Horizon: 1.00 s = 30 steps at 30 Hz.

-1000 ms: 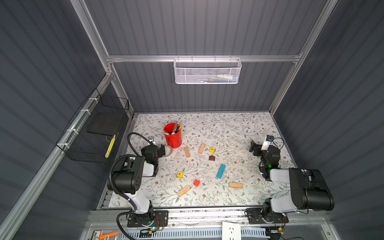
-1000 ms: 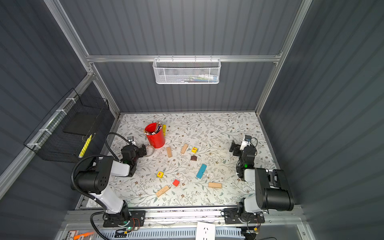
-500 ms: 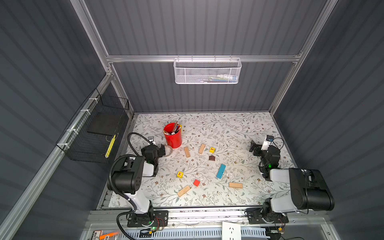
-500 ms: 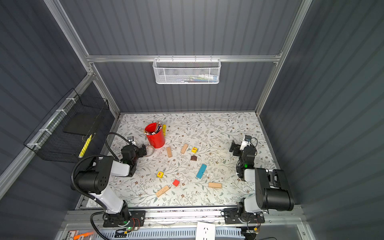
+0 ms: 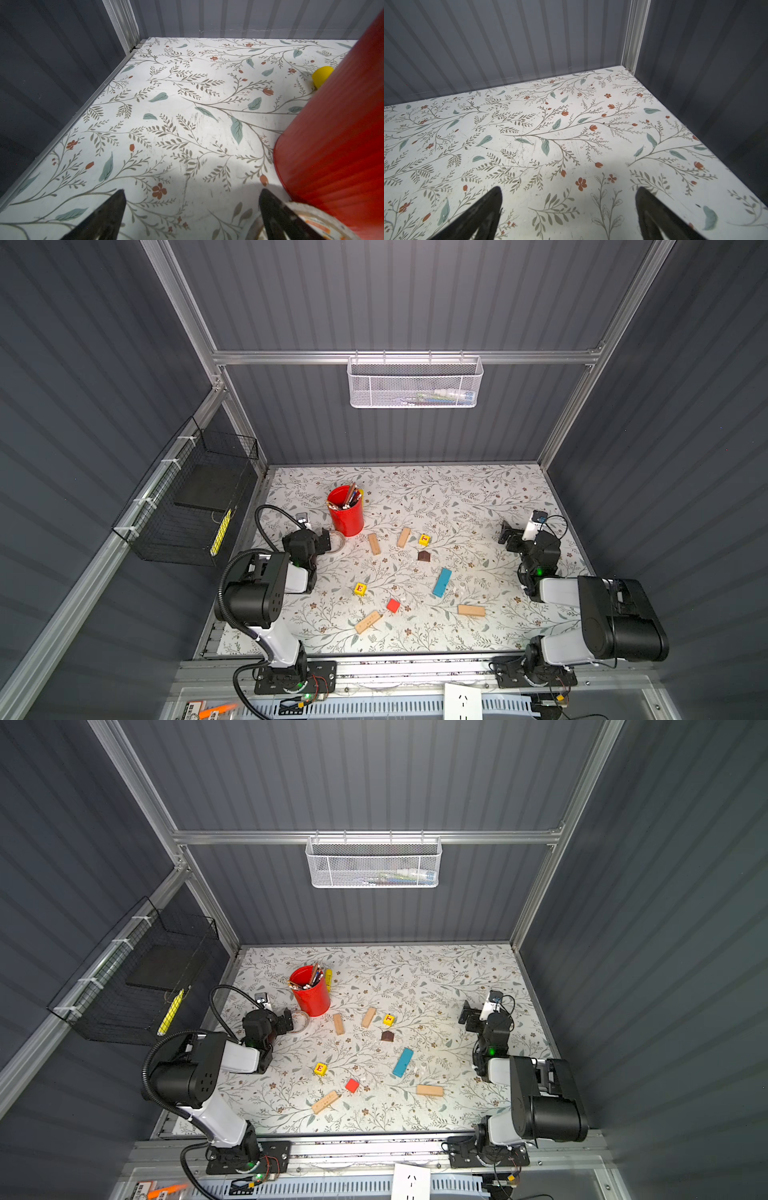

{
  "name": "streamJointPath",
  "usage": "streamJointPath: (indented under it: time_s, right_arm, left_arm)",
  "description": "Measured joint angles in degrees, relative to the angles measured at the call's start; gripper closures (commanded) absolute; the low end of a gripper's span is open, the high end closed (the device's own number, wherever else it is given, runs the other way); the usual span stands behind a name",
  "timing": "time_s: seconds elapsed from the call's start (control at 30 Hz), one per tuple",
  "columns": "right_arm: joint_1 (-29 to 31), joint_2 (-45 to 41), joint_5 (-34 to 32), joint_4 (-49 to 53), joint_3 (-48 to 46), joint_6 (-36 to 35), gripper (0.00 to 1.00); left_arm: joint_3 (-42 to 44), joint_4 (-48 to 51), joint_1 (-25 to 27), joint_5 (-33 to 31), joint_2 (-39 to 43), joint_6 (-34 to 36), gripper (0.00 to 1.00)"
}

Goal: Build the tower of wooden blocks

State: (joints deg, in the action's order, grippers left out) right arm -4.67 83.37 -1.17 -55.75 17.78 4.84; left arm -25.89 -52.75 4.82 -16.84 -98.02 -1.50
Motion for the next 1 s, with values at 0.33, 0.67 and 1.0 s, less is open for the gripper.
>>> streamJointPath:
  time_s: [0.33, 0.67, 1.0]
  right_arm:
    - [0.00, -0.13, -0.11, -1.38, -0.57, 0.04, 0.01]
    - [0.04, -9.70, 0.22, 4.46, -1.53, 0.11, 0.01]
    - [-0.04, -21.14, -1.86, 29.97, 8.96, 10.45, 0.01]
  left_arm:
    - [-0.15, 1.01, 0.00, 0.66, 0.11, 0.33, 0.00]
    - [-0.13, 6.99, 0.00, 2.19, 10.82, 0.87, 0.00]
    - [-4.07, 22.84, 0.00, 6.47, 23.65, -1.53, 0.00]
